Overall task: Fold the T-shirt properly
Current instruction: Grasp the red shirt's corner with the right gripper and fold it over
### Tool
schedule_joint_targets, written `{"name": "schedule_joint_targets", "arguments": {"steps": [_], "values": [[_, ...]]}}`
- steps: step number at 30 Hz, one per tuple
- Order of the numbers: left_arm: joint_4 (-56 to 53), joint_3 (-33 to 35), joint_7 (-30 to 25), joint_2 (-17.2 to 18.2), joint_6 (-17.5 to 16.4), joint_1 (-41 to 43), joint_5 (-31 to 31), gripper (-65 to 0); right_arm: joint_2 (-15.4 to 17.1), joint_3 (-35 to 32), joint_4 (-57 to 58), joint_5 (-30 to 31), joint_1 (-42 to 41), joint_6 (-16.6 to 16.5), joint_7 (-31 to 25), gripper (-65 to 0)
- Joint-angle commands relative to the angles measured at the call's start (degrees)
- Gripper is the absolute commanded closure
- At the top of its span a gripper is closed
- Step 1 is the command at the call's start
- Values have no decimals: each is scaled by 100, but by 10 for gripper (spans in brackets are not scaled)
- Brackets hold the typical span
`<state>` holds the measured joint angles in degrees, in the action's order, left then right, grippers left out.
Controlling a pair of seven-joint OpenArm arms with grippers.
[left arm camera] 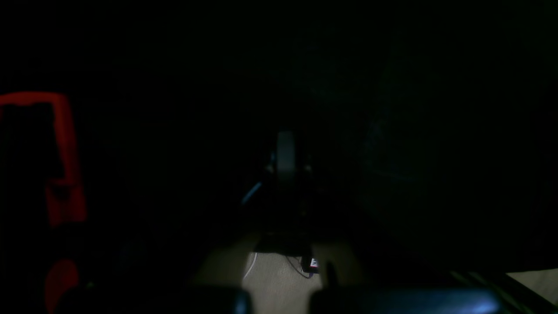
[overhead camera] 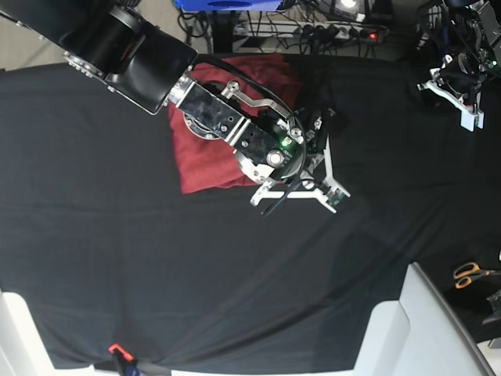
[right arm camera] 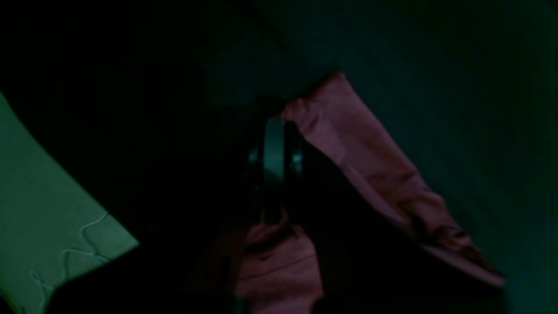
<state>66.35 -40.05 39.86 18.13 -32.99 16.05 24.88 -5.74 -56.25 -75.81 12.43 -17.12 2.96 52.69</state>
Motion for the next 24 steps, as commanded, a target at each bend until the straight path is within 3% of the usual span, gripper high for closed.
{"name": "schedule_joint_targets", "arguments": {"steps": [1, 5, 19, 21, 24], "values": [[42, -17, 36, 73, 7, 8, -22, 0, -72, 20, -186, -16, -129, -10, -42, -6], [42, -17, 36, 73, 7, 8, -22, 0, -72, 12, -177, -16, -129, -10, -33, -6], [42, -17, 36, 73, 7, 8, -22, 0, -81, 20, 491, -16, -138, -19, -1132, -12], [42, -17, 36, 73, 7, 8, -22, 0, -81, 20, 491, -16, -138, -19, -1185, -69], [42, -17, 36, 73, 7, 8, -22, 0, -81, 12, 438, -16, -129, -19, -1168, -227]]}}
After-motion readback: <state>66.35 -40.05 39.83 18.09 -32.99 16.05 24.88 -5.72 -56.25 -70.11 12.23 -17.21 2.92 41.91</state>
